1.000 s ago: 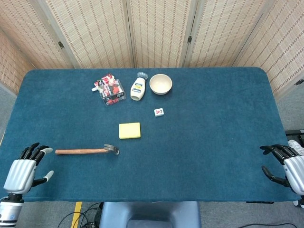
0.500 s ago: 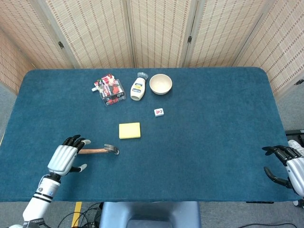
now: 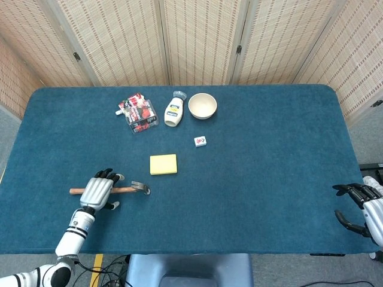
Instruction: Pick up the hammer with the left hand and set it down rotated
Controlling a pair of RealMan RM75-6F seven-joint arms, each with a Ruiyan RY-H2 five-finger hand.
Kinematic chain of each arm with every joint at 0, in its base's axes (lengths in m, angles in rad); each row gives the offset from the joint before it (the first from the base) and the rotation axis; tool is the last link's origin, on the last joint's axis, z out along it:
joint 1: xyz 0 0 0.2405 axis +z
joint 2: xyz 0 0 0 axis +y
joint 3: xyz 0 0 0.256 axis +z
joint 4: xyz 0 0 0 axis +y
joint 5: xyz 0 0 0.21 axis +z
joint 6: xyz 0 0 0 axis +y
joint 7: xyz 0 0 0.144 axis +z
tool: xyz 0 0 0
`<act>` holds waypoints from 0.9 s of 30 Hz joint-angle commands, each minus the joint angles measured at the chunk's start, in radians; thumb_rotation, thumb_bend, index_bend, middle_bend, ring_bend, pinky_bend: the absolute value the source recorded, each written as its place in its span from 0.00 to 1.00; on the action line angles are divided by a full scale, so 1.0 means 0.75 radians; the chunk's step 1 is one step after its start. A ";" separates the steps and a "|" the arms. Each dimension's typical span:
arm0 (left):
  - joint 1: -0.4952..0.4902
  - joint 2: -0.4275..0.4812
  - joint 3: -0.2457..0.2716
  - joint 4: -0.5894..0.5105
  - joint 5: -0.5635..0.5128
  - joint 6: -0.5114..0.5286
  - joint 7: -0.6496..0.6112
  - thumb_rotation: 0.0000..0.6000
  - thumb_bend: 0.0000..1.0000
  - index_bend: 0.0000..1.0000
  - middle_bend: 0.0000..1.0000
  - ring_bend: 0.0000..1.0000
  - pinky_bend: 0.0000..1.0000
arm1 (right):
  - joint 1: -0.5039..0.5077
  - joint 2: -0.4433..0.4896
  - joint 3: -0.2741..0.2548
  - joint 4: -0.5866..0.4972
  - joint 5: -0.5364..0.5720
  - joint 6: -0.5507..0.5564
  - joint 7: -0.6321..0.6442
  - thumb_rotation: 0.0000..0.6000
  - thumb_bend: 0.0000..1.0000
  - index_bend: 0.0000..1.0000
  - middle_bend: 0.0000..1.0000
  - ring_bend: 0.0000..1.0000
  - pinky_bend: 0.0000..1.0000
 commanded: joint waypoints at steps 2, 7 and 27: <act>-0.018 -0.032 0.000 0.028 -0.030 0.009 0.009 1.00 0.30 0.32 0.34 0.14 0.20 | 0.001 -0.001 0.001 0.001 0.000 -0.001 0.001 1.00 0.25 0.30 0.41 0.29 0.30; -0.034 -0.054 0.004 0.048 -0.048 0.012 0.000 1.00 0.42 0.35 0.37 0.14 0.20 | 0.001 -0.001 0.001 0.003 0.004 -0.007 0.000 1.00 0.25 0.30 0.41 0.29 0.30; -0.070 -0.076 0.050 0.080 -0.082 0.003 -0.020 1.00 0.53 0.39 0.41 0.16 0.20 | 0.003 0.003 0.003 -0.008 0.017 -0.026 -0.013 1.00 0.25 0.30 0.41 0.29 0.30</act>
